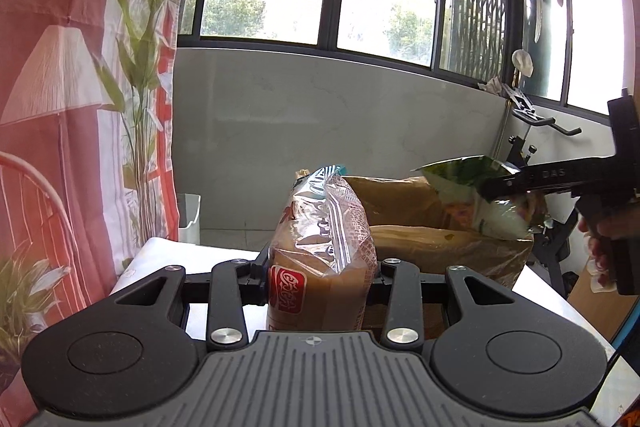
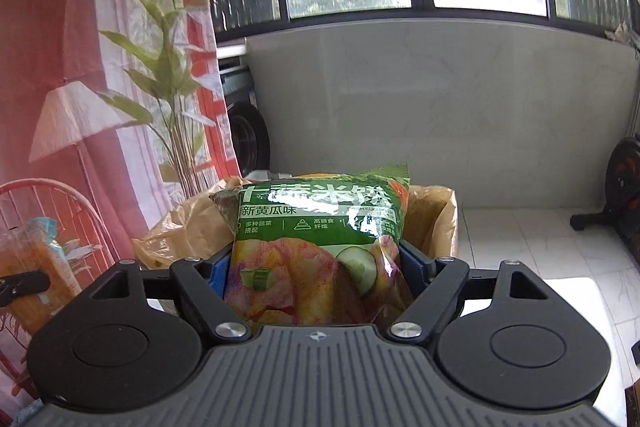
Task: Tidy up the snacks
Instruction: 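Open the right tool over the box while the left releases the bread inside, then withdraw both tools from the box back toward the snack pile, then grasp the yellow chip bag with the left tool while the right grasps green corn-chips bag, then lift the yellow bag with the left tool while the right carries the corn-chips bag to the box, then open the left tool over the box while the right drops the corn-chips bag in, then move both tools back to the remaining snacks in front of the box, then grasp a small wrapped snack with the left tool and lift it toward the box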
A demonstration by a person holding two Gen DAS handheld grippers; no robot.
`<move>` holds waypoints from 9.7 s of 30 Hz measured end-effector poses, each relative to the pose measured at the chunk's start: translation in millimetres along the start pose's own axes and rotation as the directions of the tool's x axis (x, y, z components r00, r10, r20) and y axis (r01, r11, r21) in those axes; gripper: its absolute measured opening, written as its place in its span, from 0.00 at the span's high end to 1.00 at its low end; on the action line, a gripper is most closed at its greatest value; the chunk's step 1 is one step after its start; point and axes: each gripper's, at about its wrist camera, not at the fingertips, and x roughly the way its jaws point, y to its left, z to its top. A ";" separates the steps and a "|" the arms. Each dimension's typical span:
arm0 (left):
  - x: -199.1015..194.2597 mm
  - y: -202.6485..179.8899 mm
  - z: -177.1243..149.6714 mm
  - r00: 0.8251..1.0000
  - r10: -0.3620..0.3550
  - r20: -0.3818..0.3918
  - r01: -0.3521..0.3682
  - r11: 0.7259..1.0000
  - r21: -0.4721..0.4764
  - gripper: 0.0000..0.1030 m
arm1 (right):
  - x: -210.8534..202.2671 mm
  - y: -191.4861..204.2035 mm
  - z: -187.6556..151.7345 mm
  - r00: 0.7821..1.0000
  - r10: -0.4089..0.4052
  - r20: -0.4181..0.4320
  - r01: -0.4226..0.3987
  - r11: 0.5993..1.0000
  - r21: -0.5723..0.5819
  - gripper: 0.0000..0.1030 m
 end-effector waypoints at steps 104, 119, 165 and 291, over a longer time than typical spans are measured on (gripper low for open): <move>15.0 21.9 -87.0 0.946 -0.108 -0.305 0.114 0.994 0.002 0.32 | -12.2 60.6 -209.7 0.949 0.214 -0.232 -0.164 0.962 0.218 0.14; 53.1 6.2 -109.0 0.927 -0.122 -0.354 0.154 0.986 0.064 0.20 | -31.4 40.1 -224.0 0.959 0.214 -0.187 -0.159 0.949 0.272 0.34; 109.9 -58.3 91.3 1.000 -0.010 0.025 0.007 0.993 0.120 0.30 | 3.6 8.4 8.2 0.983 -0.080 0.166 0.120 0.962 -0.246 0.34; 98.0 27.1 -81.6 0.969 -0.023 -0.247 -0.005 0.994 -0.113 0.95 | -28.6 24.4 -225.7 0.997 0.057 0.056 -0.060 0.997 0.056 0.28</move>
